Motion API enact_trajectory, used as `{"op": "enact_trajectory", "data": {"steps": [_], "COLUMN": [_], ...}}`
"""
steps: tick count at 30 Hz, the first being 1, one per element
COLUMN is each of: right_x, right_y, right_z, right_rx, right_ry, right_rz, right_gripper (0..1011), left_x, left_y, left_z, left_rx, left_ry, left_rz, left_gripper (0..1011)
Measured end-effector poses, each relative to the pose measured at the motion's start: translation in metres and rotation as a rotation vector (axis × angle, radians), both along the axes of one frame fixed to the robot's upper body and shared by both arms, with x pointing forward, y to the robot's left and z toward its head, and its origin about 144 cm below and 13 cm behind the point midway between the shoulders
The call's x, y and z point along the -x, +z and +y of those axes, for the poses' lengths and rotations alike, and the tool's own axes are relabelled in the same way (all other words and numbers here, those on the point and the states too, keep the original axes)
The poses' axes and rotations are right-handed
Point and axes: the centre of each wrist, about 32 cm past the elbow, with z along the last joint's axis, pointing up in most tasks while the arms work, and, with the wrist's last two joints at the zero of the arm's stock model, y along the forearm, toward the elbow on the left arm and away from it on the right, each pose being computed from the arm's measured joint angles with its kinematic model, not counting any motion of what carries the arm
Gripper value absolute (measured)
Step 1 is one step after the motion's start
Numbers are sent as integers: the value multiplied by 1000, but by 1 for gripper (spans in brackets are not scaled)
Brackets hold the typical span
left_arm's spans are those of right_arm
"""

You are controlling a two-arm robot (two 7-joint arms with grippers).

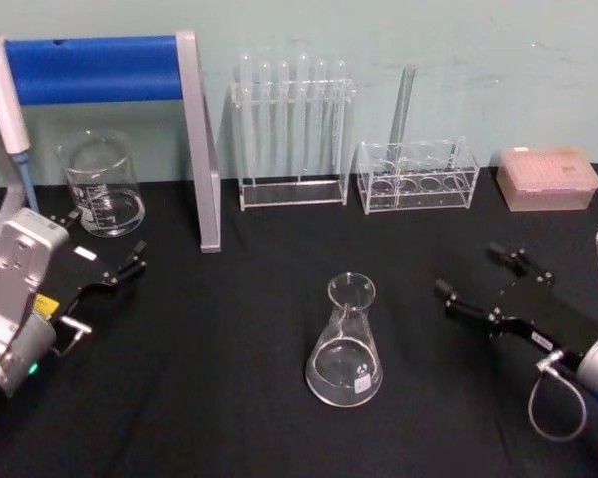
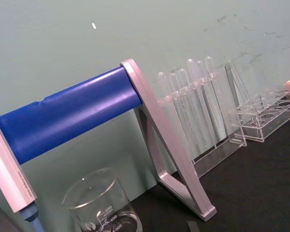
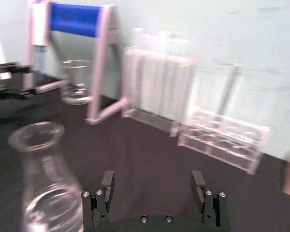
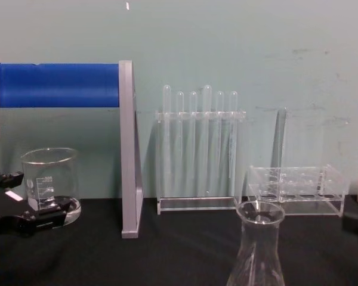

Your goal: Grasp the erlenmeyer flask with one hand, shake it three times, then place it back.

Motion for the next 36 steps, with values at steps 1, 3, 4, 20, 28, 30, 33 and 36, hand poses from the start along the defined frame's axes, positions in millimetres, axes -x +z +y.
{"op": "enact_trajectory", "data": {"steps": [1, 3, 4, 20, 28, 30, 33, 36], "right_x": [-2, -5, -8, -48, -55, -55, -55, -55], "right_y": [-1, -1, -2, -15, -22, -23, -23, -23], "right_z": [2, 5, 8, 33, 39, 39, 38, 39], "right_rx": [-3, -3, -1, 37, 47, 48, 49, 49], "right_ry": [-42, -85, -123, -312, -323, -325, -321, -320], "right_rz": [-6, -13, -17, 33, 69, 74, 83, 84], "right_gripper": [1002, 1002, 1003, 1002, 1002, 1002, 1002, 1003], "left_x": [0, 0, 0, 0, 0, 0, 0, 0], "left_y": [0, 0, 0, 0, 0, 0, 0, 0], "left_z": [0, 0, 0, 0, 0, 0, 0, 0], "left_rx": [0, 0, 0, 0, 0, 0, 0, 0], "left_ry": [0, 0, 0, 0, 0, 0, 0, 0], "left_rz": [0, 0, 0, 0, 0, 0, 0, 0], "left_gripper": [1001, 1001, 1001, 1001, 1001, 1001, 1001, 1001]}}
